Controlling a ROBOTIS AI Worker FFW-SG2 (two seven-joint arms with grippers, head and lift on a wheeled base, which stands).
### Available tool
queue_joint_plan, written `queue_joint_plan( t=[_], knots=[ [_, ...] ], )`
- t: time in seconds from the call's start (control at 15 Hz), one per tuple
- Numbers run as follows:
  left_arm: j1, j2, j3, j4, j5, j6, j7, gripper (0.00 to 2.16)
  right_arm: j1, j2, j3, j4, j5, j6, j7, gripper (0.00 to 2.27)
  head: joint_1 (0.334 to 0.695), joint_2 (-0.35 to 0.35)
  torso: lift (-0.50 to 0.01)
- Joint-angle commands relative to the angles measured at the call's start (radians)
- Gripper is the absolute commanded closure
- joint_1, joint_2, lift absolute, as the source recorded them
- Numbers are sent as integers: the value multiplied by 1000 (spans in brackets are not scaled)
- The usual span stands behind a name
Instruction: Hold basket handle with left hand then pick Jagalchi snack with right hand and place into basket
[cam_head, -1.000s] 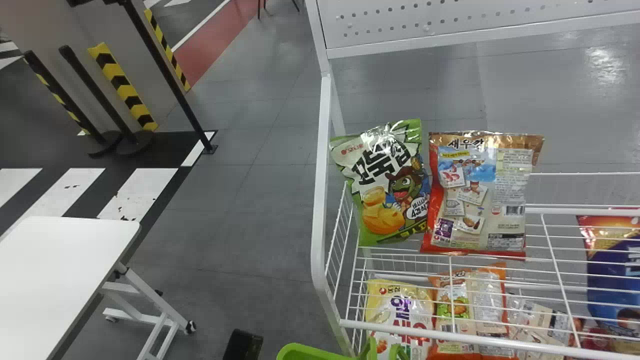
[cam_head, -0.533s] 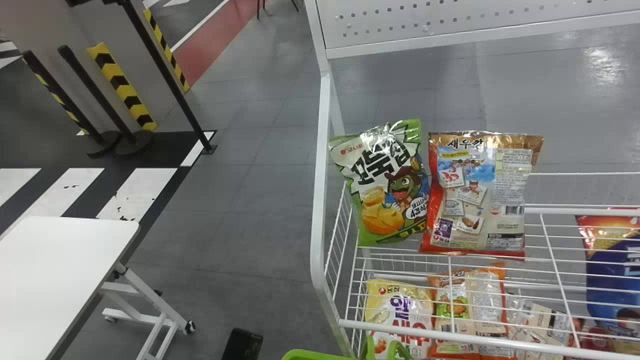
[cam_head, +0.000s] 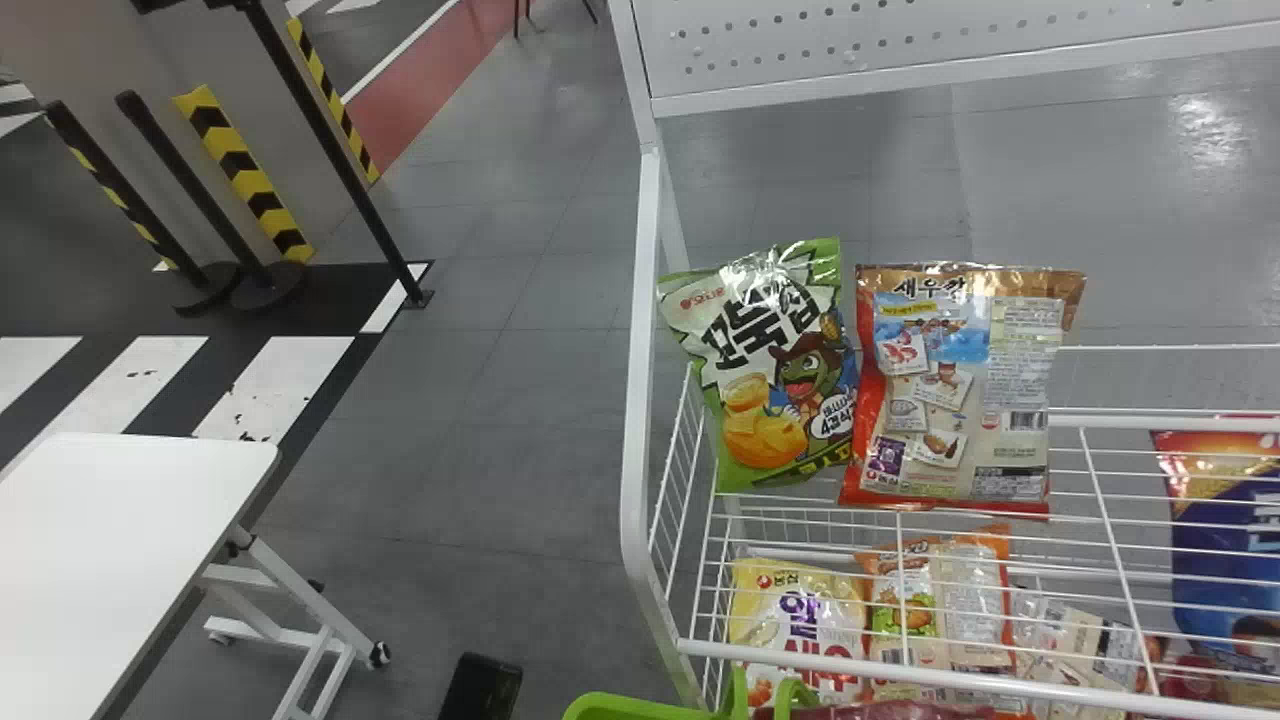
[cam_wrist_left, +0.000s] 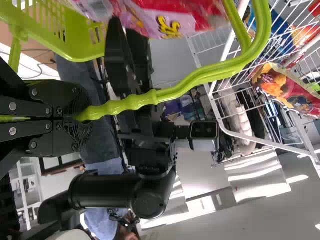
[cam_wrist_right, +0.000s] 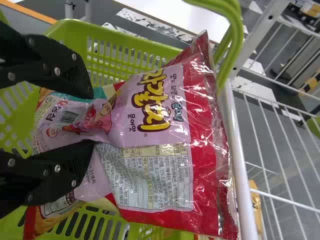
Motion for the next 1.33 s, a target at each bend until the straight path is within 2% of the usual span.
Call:
queue_joint_plan(
  t=[0.0,0.27,0.47,0.6,0.73,0.8,0.87,0.93,1.13,1.2,1.27],
  knots=[
    [-1,0,-1,1,0,0,-10,2148,30,1,-81,-46,-34,9,22,63,695,350,-8],
    [-1,0,-1,1,0,0,-10,2148,64,4,-132,-55,-50,-10,77,66,695,350,-8],
    [1,0,2,6,0,0,-10,2148,124,33,-293,-112,-123,-99,189,66,695,346,-8],
    [1,-2,4,7,0,0,-10,2148,155,41,-391,-123,-168,-200,233,66,695,280,-8],
    [2,-5,4,11,-2,0,-10,2148,167,51,-454,-103,-171,-311,278,80,695,179,-8],
    [4,-8,4,12,-2,-3,-10,2148,170,51,-463,-74,-171,-399,283,87,695,128,-8],
    [9,-11,4,14,-3,-3,-10,2148,173,51,-462,-35,-169,-519,281,90,695,44,-8],
    [12,-14,2,14,-3,-6,-10,2148,175,51,-457,-5,-165,-608,275,97,695,9,-8],
    [13,-18,-1,12,-6,-6,-10,2148,179,51,-365,73,-62,-890,203,110,695,-80,-8],
    [13,-20,-2,12,-6,-6,-10,2148,185,51,-325,89,-31,-967,171,113,695,-109,-8],
    [13,-20,-4,12,-8,-6,-10,2148,196,51,-267,98,41,-1062,112,113,695,-110,-8]
  ],
)
